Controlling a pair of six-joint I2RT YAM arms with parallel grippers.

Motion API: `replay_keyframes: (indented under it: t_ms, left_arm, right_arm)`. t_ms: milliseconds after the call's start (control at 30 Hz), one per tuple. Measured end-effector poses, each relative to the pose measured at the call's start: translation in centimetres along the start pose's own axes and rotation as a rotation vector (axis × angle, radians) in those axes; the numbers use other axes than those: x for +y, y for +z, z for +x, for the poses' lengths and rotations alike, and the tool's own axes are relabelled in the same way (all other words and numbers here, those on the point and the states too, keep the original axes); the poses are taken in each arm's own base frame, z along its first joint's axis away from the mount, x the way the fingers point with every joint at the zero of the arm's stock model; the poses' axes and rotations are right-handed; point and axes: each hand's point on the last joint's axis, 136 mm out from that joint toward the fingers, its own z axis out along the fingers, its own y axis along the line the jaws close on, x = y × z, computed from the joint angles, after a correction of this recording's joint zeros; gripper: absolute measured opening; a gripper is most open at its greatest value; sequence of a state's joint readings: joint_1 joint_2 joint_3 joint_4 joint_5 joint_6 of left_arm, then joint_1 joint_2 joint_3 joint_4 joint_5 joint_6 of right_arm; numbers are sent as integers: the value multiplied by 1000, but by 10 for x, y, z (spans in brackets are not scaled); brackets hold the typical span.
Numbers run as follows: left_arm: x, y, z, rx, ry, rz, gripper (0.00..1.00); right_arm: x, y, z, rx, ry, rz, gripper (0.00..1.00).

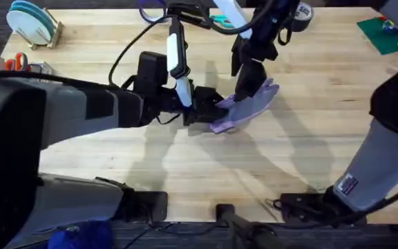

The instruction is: Unzip the bag, pick up the pens from the table one at a time and place them inside, then zip the bag closed.

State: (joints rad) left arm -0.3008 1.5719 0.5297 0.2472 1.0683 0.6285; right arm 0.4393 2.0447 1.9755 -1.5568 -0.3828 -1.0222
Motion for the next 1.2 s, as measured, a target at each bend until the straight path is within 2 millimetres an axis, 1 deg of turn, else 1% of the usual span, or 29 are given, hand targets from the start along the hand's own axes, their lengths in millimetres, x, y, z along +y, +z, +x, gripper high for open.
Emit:
replay_keyframes:
  t_ms: [133, 267, 433, 533, 600, 633, 700, 733, 767, 800, 900, 933, 967, 1200]
  left_arm:
    - [0, 0, 0, 0, 0, 0, 43]
    - [0, 0, 0, 0, 0, 0, 43]
    - [0, 0, 0, 0, 0, 0, 43]
    - [0, 0, 0, 0, 0, 0, 43]
    - [0, 0, 0, 0, 0, 0, 43]
    - [0, 0, 0, 0, 0, 0, 43]
    - [0, 0, 0, 0, 0, 0, 43]
    - [0, 0, 0, 0, 0, 0, 43]
    - [0, 0, 0, 0, 0, 0, 43]
    - [0, 0, 0, 0, 0, -1, 43]
    - [1, 0, 1, 3, 0, -5, 43]
    - [1, 0, 1, 4, 0, -6, 43]
    - [1, 0, 1, 4, 0, -6, 43]
    - [1, 0, 1, 4, 0, -7, 43]
  right_arm:
    - [-4, 10, 3, 18, 15, -29, 995]
    - [-15, 34, 9, 56, 47, -91, 995]
    - [-16, 38, 10, 61, 51, -100, 992]
    - [-16, 38, 10, 62, 52, -100, 938]
    - [-16, 38, 10, 62, 51, -101, 836]
    - [-16, 38, 10, 62, 50, -101, 766]
    - [-16, 38, 10, 62, 48, -101, 657]
    - [-16, 38, 10, 62, 48, -101, 581]
    - [-16, 38, 10, 62, 48, -102, 531]
    - [-15, 38, 10, 62, 49, -103, 447]
    - [-12, 38, 10, 61, 53, -116, 84]
    - [-12, 38, 9, 60, 51, -116, 48]
    - [-12, 38, 9, 60, 50, -116, 38]
    - [-12, 38, 9, 59, 50, -116, 33]
